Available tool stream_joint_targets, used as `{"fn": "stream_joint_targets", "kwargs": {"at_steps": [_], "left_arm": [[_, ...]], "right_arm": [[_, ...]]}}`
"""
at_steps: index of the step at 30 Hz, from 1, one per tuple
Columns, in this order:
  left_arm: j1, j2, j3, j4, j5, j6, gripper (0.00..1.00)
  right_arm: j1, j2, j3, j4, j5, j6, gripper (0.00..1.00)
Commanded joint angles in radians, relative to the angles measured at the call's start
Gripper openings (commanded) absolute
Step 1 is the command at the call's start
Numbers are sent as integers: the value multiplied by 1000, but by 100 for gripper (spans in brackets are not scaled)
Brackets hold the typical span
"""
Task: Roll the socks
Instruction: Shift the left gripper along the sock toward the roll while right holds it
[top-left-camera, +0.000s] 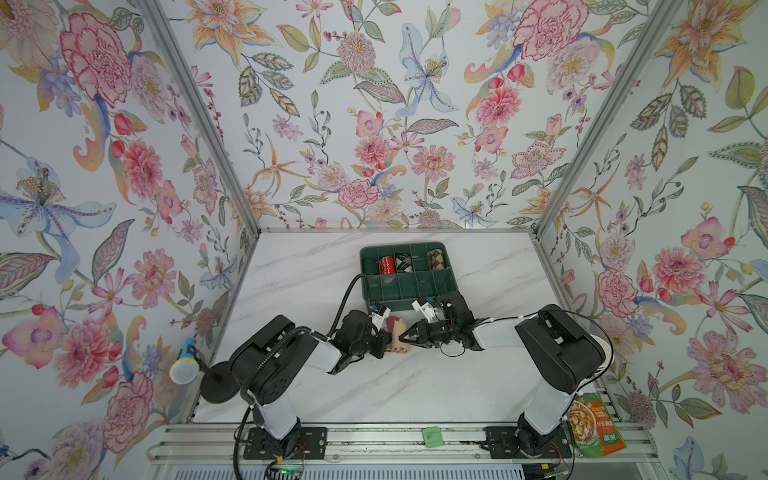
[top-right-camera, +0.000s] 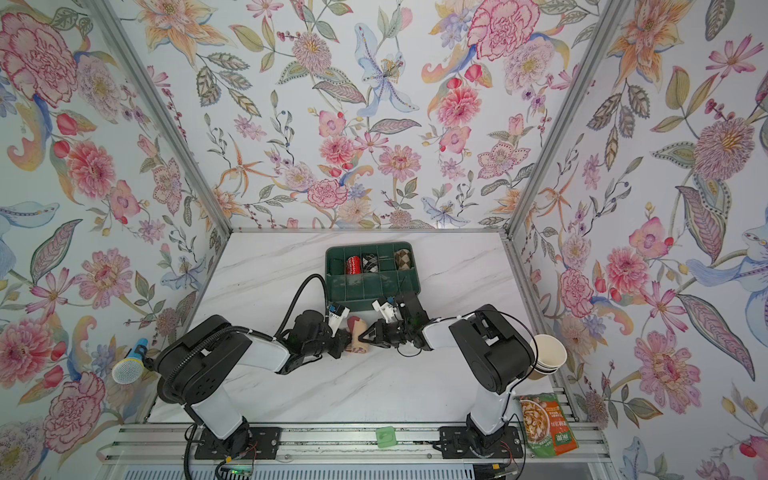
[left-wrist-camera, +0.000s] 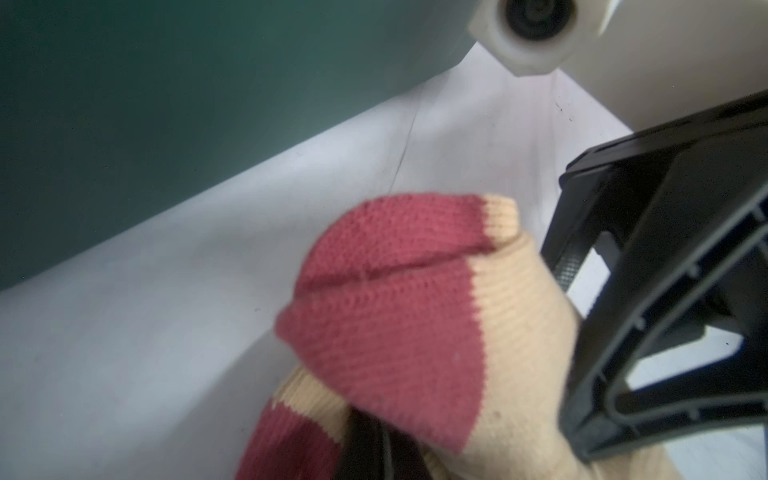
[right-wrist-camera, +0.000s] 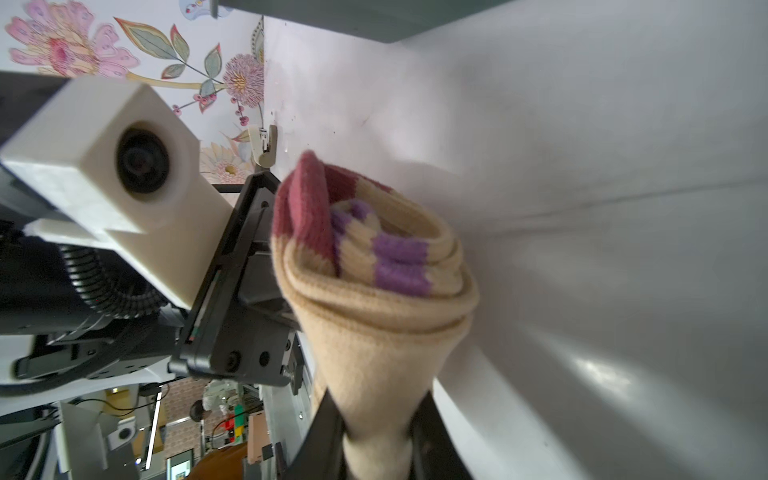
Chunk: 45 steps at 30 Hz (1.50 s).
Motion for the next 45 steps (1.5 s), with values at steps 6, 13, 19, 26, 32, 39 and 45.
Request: {"fn": "stream_joint_targets", "kwargs": {"at_steps": [6, 13, 19, 26, 32, 39, 45], "left_arm": [[40, 6, -64, -312, -109, 3, 0], [34, -96, -67, -385, -101, -3, 1], [34, -255, -10, -532, -148, 25, 11], [29, -392, 31, -600, -138, 18, 7], [-55, -409, 57, -526, -117, -40, 5], [-111, -334, 89, -444, -102, -71, 2], [-128, -284, 99, -405, -100, -82, 1]], "right_arm": [[85, -10, 107, -428, 273, -148, 6], [118, 15, 146, -486, 396, -137, 6], [134, 21, 169, -532, 451, -151, 6], [140, 27, 176, -539, 462, -155, 6], [144, 30, 185, -541, 466, -157, 7], [147, 29, 188, -537, 465, -162, 8], [150, 32, 189, -528, 463, -161, 8]]}}
